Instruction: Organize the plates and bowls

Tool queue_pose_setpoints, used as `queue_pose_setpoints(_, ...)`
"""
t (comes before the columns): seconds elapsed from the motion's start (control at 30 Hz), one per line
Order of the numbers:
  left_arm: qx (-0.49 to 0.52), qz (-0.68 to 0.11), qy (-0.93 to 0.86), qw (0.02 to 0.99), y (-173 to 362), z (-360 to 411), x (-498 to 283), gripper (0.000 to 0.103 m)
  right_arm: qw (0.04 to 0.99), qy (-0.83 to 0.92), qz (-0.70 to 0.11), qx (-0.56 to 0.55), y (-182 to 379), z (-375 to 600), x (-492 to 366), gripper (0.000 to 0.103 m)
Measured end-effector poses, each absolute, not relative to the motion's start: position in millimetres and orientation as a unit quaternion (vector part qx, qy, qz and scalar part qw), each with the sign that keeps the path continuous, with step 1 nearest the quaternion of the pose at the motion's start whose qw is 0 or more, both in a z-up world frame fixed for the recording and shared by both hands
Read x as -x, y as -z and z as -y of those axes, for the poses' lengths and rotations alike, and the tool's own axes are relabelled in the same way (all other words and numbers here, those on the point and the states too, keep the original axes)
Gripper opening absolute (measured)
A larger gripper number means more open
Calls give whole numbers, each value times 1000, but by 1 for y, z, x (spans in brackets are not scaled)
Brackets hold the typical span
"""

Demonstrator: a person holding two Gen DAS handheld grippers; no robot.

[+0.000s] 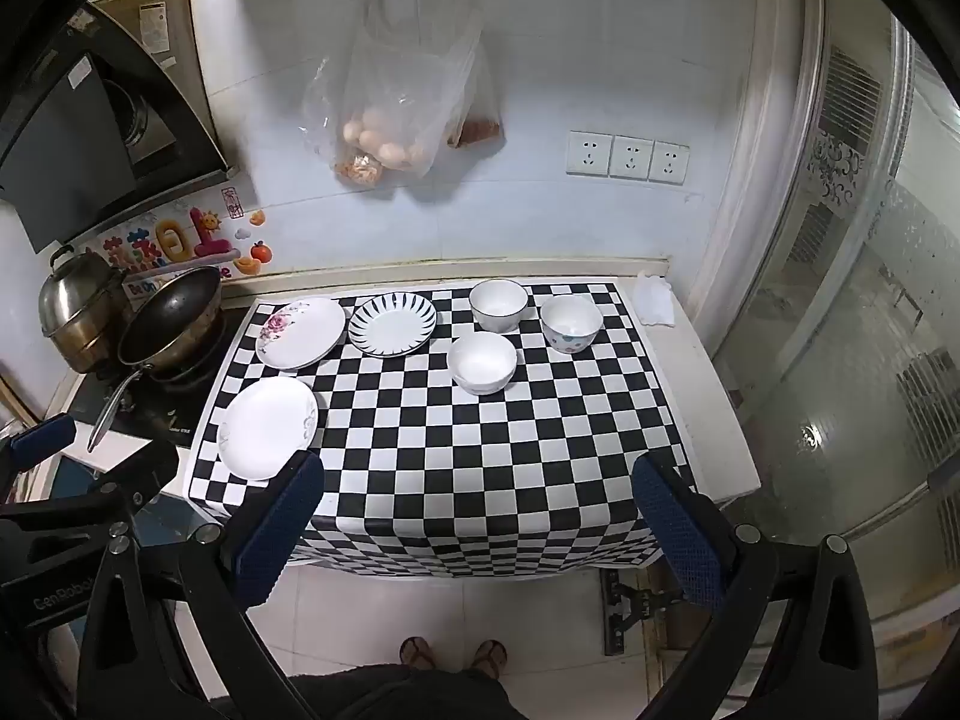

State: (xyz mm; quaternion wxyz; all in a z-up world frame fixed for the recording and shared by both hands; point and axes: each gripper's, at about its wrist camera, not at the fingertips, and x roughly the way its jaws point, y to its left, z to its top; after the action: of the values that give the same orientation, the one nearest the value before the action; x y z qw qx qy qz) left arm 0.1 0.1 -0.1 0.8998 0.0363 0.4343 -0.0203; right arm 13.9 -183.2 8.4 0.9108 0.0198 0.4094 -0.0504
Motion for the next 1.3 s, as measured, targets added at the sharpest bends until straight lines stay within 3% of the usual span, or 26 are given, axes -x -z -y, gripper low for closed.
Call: queue_pose_setpoints(1.3,-33,-427,22,903,-7,4,0,103,911,69,-405,-13,-12,191,-14,103)
